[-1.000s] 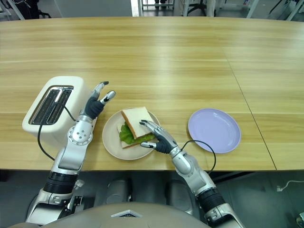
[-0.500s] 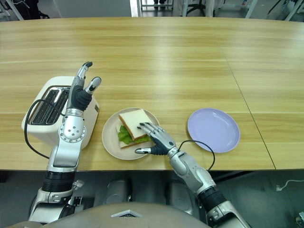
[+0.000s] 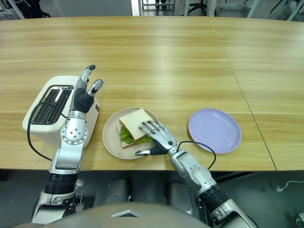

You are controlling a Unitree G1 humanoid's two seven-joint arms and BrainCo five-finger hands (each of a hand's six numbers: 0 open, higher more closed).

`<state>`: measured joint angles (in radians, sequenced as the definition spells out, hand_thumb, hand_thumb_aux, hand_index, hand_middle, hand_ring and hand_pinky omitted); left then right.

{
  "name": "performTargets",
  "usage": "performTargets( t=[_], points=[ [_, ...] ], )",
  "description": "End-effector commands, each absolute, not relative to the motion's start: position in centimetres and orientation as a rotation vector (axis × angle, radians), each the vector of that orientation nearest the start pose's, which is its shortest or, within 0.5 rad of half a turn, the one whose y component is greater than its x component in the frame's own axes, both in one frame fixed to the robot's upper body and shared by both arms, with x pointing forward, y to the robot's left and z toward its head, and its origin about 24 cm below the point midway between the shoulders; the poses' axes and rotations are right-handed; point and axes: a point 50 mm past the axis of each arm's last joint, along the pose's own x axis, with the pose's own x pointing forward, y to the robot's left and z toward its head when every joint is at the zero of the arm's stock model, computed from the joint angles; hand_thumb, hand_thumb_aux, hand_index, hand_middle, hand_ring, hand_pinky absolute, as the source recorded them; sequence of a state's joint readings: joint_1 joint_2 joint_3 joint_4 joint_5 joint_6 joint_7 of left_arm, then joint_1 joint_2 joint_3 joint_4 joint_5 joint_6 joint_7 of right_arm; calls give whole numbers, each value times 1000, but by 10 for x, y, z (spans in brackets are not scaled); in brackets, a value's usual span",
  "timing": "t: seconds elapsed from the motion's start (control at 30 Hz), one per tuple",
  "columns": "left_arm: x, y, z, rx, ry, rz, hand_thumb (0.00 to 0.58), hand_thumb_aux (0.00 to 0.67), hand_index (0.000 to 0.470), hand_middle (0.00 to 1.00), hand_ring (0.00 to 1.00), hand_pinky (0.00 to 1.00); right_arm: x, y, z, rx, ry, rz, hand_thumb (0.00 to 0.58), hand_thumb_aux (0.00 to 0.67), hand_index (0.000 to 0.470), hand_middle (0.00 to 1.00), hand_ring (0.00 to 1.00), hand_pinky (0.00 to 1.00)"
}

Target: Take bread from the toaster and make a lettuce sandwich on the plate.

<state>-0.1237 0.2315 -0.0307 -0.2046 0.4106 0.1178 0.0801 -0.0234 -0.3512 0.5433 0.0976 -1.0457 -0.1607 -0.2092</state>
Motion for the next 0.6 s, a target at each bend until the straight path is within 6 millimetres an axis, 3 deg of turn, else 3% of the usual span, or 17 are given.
performTargets(
  t=[0.03,0.17,0.3,0.37,0.6],
  points=[
    [271,174,115,616,-247,96,0,0,0,0,0,0,217,-95,22,-1255,-403,420,0,0,0,0,0,0],
    [266,171,122,554,-307,90,0,0,0,0,0,0,220,-107,40,-997,-357,299,0,0,0,0,0,0],
    [254,168,123,343,-372,45,0,0,0,0,0,0,219,-111,59,-461,-302,278,0,0,0,0,0,0],
    [248,167,116,241,-361,14,0,0,0,0,0,0,217,-114,64,-298,-299,270,0,0,0,0,0,0],
    [206,154,72,103,-226,-191,0,0,0,0,0,0,195,-119,37,-111,-166,357,0,0,0,0,0,0]
  ],
)
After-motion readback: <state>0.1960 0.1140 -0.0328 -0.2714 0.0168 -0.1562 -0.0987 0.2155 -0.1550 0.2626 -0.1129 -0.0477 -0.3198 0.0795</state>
